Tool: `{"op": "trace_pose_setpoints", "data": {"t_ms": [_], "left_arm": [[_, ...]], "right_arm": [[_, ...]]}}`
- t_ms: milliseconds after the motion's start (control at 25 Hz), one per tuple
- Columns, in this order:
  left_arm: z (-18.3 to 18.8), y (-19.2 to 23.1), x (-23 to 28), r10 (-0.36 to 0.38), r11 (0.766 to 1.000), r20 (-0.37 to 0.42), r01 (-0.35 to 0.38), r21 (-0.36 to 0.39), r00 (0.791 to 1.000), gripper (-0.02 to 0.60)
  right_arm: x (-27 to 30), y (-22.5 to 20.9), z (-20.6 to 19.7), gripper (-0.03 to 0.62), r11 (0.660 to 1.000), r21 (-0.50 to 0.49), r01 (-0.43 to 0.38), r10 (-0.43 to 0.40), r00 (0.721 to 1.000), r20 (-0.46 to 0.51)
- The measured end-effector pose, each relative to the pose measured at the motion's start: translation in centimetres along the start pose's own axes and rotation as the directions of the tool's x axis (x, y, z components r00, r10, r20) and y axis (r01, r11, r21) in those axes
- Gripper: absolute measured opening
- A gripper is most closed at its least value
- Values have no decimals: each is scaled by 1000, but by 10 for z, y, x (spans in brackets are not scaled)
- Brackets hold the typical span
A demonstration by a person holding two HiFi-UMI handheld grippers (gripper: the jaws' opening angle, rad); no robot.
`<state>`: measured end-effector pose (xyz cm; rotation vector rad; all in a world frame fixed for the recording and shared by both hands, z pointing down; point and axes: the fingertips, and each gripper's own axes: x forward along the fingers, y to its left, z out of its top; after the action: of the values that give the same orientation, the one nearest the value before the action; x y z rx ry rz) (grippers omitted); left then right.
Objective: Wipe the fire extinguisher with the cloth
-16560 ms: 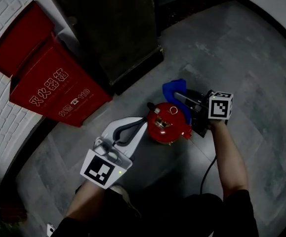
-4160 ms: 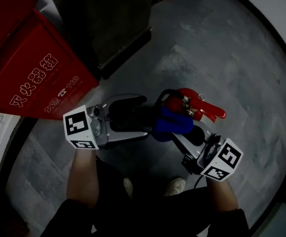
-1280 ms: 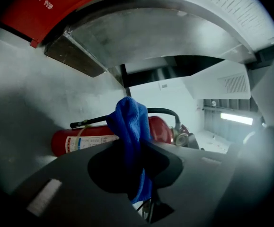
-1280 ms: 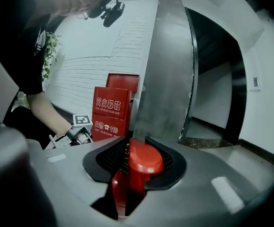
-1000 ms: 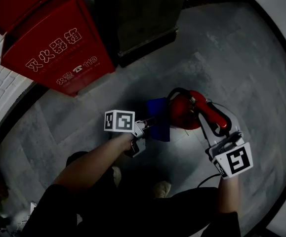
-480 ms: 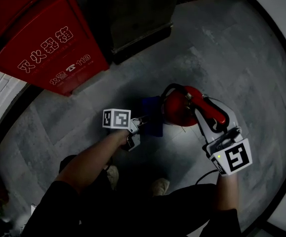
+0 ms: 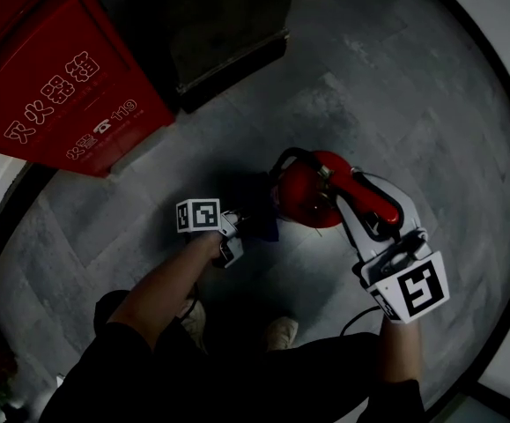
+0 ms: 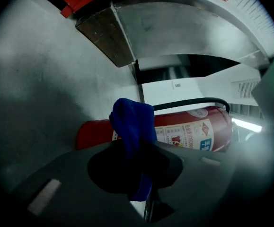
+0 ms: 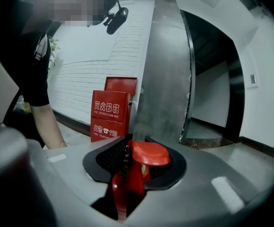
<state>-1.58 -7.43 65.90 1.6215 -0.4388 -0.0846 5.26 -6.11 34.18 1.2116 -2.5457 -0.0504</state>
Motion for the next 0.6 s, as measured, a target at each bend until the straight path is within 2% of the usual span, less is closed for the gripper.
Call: {"op": "trace_pose_setpoints", "data": {"t_ms": [80, 160, 360, 600], "left_arm": [[1, 3, 1, -27, 1000, 0, 27, -6, 1000, 57], [1, 12, 2, -22, 1000, 14, 23, -16, 1000, 57], [-5, 53, 7, 93, 995, 27, -93, -21, 995, 55], [-11, 86, 15, 178, 984, 6, -178, -26, 984, 56]], "right_arm": [[0, 0, 0, 127, 1000, 10, 12, -12, 1000, 4], [-1, 0, -1, 127, 1000, 14, 24, -24, 1000, 5], [-3, -1, 2, 130, 998, 40, 57, -58, 998, 28], [-6, -2, 2, 130, 993, 55, 103, -107, 992, 72]]}}
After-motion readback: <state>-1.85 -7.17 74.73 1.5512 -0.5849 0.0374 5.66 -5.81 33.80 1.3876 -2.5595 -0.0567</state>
